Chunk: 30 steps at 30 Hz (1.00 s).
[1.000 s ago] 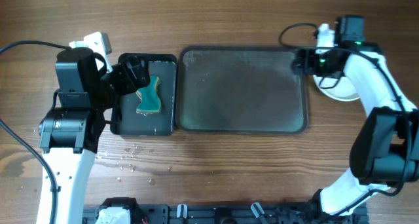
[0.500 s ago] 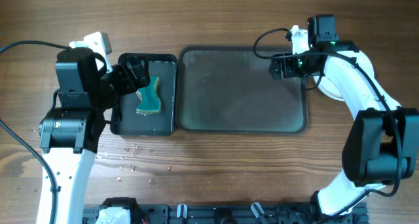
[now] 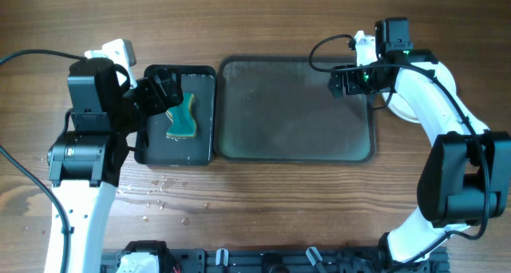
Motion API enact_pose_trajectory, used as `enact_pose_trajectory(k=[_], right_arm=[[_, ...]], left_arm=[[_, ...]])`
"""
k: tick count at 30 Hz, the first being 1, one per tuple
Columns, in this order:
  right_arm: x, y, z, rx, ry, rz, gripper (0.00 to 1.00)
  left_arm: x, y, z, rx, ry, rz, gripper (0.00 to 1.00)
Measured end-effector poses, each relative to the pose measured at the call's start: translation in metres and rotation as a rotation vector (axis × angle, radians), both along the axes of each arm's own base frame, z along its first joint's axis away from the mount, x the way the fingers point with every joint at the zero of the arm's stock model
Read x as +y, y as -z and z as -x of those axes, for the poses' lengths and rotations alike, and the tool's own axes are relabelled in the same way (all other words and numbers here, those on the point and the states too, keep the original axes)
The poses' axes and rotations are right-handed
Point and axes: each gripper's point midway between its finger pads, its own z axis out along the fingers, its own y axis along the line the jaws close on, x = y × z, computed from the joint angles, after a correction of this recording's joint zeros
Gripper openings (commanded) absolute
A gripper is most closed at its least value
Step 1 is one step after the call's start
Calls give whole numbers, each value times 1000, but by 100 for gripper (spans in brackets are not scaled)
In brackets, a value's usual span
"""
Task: Clean dirty plates on tray and stack at the side
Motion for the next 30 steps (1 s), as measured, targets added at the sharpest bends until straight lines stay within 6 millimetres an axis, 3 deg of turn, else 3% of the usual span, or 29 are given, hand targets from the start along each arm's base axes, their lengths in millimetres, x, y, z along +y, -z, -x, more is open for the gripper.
enact_pose_trajectory(k=[10, 14, 16, 21, 23, 30], right_arm=[[0, -1, 0, -3, 0, 0, 100], [0, -23, -2, -56, 0, -2, 100], [0, -51, -2, -127, 0, -6, 100], [-1, -160, 15, -405, 0, -18, 100], [-2, -212, 34, -543, 0, -24, 100], [-13, -319, 103, -886, -8, 46, 100]], left_arm=[[0, 0, 0, 0, 0, 0, 100], [0, 0, 0, 0, 0, 0, 100], [0, 0, 0, 0, 0, 0, 100], [0, 0, 0, 0, 0, 0, 100], [0, 0, 0, 0, 0, 0, 100], [0, 0, 0, 0, 0, 0, 100]])
